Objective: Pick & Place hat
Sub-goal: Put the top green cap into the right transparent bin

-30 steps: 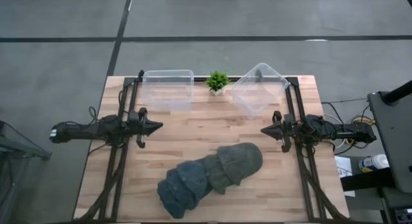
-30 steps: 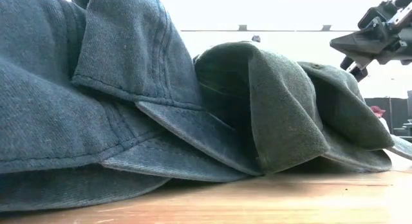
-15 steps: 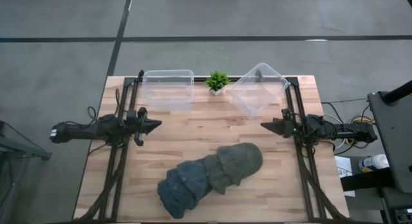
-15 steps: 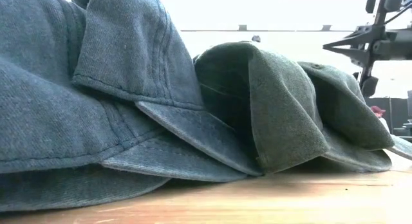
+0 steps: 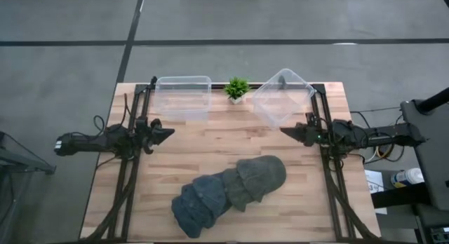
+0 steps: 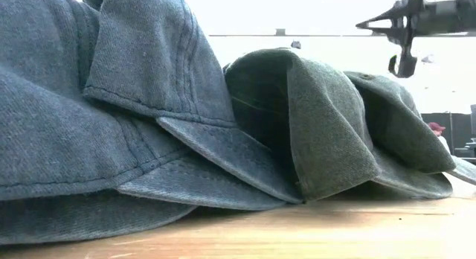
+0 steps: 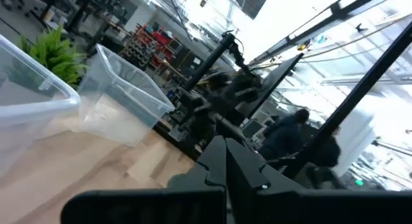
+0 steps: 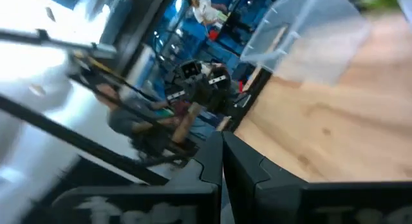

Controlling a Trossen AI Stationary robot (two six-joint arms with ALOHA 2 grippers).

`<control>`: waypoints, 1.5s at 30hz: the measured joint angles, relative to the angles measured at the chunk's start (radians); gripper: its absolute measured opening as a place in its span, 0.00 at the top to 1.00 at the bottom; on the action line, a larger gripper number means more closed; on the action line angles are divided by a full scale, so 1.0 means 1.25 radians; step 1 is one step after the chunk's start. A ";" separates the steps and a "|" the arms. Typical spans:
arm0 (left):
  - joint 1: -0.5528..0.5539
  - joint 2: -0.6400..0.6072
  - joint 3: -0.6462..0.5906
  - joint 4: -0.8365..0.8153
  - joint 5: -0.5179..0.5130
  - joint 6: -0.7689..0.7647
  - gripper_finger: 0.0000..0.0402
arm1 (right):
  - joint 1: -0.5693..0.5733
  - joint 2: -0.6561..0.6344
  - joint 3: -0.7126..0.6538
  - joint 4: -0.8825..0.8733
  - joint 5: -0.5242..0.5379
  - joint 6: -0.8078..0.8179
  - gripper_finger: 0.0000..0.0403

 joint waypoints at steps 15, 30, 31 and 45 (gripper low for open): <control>-0.002 0.011 0.058 0.047 -0.031 -0.184 1.00 | 0.009 0.263 0.430 -0.418 -0.163 -0.182 0.98; -0.002 0.237 0.482 -0.508 -0.061 -0.096 1.00 | 0.011 0.332 0.505 -0.702 -0.227 -0.015 0.96; -0.002 0.256 0.509 -0.536 -0.051 -0.090 1.00 | 0.011 0.337 0.505 -0.724 -0.243 0.001 0.95; -0.002 0.392 0.668 -0.621 0.043 0.018 1.00 | 0.011 0.452 0.498 -0.950 -0.349 0.046 0.51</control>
